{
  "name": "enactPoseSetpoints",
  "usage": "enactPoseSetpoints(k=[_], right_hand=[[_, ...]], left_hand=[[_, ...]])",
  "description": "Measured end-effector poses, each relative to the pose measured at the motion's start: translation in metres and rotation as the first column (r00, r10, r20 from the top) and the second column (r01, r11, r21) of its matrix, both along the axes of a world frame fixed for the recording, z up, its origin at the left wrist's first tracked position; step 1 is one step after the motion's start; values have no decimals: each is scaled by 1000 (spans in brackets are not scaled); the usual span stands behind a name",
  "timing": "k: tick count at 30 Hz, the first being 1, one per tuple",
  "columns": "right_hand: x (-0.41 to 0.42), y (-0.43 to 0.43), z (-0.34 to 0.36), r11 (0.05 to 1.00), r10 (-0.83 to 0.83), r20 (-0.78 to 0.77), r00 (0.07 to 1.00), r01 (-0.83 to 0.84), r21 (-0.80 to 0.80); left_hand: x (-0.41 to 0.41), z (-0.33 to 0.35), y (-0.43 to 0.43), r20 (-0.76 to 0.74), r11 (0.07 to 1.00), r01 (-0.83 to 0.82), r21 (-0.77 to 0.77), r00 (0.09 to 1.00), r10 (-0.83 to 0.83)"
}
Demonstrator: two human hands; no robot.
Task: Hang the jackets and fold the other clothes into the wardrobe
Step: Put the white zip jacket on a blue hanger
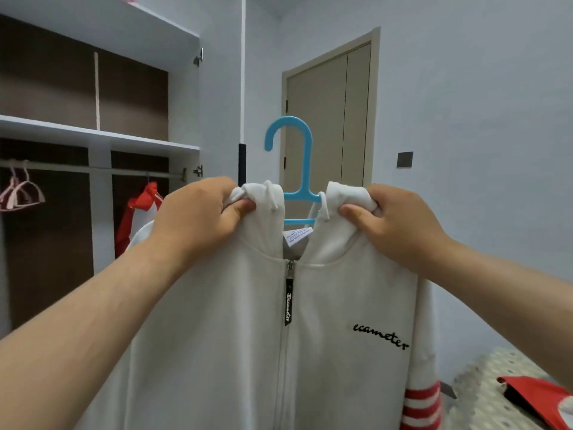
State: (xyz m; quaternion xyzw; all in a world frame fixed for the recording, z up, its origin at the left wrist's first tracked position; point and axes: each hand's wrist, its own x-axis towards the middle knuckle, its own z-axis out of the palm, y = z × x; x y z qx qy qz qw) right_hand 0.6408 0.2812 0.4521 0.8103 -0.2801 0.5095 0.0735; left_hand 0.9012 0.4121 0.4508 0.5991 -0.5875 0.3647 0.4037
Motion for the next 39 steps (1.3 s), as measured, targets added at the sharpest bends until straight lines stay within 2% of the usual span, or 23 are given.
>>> enactPoseSetpoints(k=[8, 14, 19, 23, 32, 39], right_hand=[[70, -100, -90, 986, 34, -106, 994, -16, 166], [122, -212, -164, 964, 58, -156, 986, -15, 266], [163, -278, -181, 937, 106, -211, 972, -26, 349], [203, -312, -148, 926, 101, -242, 965, -2, 377], [313, -331, 7, 933, 118, -386, 915, 30, 357], [379, -325, 108, 934, 180, -440, 880, -13, 357]], left_hand=[[62, -91, -83, -9, 993, -42, 115, 999, 44], [109, -166, -186, -61, 960, -58, 273, 995, 78], [152, -187, -249, -152, 923, -16, 385, 985, 81], [188, -164, -282, -203, 917, 20, 399, 977, 67], [297, -33, -303, -342, 925, 28, 378, 933, 112], [365, 71, -286, -363, 923, 23, 385, 923, 129]])
